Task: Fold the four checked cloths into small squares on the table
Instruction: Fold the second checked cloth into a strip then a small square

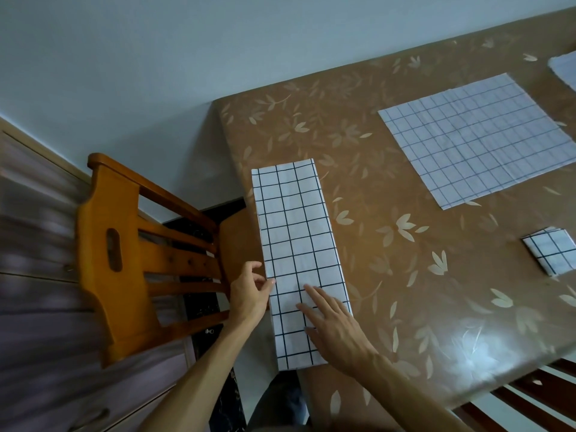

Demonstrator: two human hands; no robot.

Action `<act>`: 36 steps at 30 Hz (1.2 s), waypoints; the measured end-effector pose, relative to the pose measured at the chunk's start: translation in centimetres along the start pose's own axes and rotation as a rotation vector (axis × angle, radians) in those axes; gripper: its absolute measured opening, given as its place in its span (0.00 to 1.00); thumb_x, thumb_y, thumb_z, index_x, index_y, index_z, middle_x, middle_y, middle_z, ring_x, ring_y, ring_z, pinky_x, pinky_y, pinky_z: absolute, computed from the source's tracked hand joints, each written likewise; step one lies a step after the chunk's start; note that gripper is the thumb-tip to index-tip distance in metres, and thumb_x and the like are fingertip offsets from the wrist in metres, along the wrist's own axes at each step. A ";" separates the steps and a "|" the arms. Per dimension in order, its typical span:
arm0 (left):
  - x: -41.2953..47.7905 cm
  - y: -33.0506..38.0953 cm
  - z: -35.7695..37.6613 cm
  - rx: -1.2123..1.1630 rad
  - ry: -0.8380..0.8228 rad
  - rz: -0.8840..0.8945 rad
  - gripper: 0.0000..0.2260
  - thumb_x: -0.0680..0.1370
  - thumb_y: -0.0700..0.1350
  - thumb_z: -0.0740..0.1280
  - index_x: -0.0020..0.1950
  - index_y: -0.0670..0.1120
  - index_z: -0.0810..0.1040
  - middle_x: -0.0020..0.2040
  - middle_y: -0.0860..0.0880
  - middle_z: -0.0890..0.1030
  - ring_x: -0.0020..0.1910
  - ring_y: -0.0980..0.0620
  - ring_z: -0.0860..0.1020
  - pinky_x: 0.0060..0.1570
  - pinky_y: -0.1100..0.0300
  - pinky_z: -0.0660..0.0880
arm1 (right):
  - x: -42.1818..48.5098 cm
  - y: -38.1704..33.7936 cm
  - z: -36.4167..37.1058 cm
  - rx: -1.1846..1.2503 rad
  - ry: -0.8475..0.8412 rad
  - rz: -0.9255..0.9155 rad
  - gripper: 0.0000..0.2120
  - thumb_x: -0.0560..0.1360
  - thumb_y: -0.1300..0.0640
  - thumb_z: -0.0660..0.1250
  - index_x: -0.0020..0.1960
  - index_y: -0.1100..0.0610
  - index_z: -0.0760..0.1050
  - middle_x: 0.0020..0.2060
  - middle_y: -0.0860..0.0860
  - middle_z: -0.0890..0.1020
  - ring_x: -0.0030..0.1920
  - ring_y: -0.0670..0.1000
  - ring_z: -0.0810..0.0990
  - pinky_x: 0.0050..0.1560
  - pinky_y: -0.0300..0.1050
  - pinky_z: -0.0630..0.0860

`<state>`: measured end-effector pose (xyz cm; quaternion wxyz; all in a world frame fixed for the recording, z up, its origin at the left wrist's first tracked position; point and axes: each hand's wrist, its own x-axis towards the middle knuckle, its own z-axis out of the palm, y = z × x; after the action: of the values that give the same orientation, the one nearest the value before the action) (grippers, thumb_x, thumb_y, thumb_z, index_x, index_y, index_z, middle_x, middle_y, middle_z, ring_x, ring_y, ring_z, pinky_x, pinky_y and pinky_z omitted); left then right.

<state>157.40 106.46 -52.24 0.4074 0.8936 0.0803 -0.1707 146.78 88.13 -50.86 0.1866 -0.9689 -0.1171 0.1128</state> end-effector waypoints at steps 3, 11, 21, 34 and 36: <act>-0.4 0.2 0.4 0.230 0.104 0.211 0.22 0.78 0.47 0.70 0.71 0.46 0.69 0.62 0.49 0.74 0.58 0.52 0.76 0.50 0.64 0.74 | 2.4 0.1 -0.4 0.022 0.040 0.013 0.29 0.71 0.66 0.68 0.72 0.56 0.68 0.77 0.57 0.61 0.77 0.56 0.59 0.73 0.51 0.62; 4.1 3.5 3.0 0.665 0.035 0.587 0.29 0.79 0.44 0.68 0.78 0.43 0.62 0.78 0.39 0.61 0.78 0.41 0.60 0.72 0.47 0.67 | 9.0 3.7 -3.0 -0.018 0.026 0.111 0.37 0.73 0.69 0.55 0.80 0.60 0.48 0.79 0.55 0.44 0.79 0.53 0.41 0.77 0.48 0.40; 5.8 1.8 3.9 0.826 -0.111 0.593 0.29 0.84 0.60 0.40 0.81 0.48 0.41 0.81 0.44 0.39 0.80 0.46 0.37 0.77 0.46 0.45 | 10.5 8.0 -1.2 -0.138 -0.034 0.164 0.32 0.83 0.38 0.44 0.80 0.54 0.42 0.80 0.51 0.42 0.79 0.50 0.39 0.77 0.53 0.44; 4.5 3.3 2.4 0.635 -0.058 0.621 0.27 0.85 0.55 0.53 0.82 0.49 0.51 0.82 0.45 0.46 0.81 0.48 0.43 0.78 0.44 0.50 | 5.9 7.2 -2.6 0.071 0.102 0.200 0.25 0.81 0.57 0.56 0.77 0.57 0.58 0.78 0.57 0.58 0.77 0.57 0.58 0.74 0.53 0.61; 3.5 3.2 1.9 0.502 0.018 0.606 0.26 0.84 0.50 0.58 0.81 0.48 0.56 0.82 0.43 0.49 0.81 0.47 0.47 0.77 0.47 0.51 | 3.6 6.8 -2.2 0.108 0.175 0.210 0.29 0.74 0.69 0.61 0.74 0.57 0.64 0.72 0.57 0.68 0.66 0.59 0.70 0.65 0.57 0.72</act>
<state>161.07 102.92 -52.42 0.2073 0.9501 -0.2277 -0.0493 152.05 82.24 -52.09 0.2353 -0.9705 0.0078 0.0528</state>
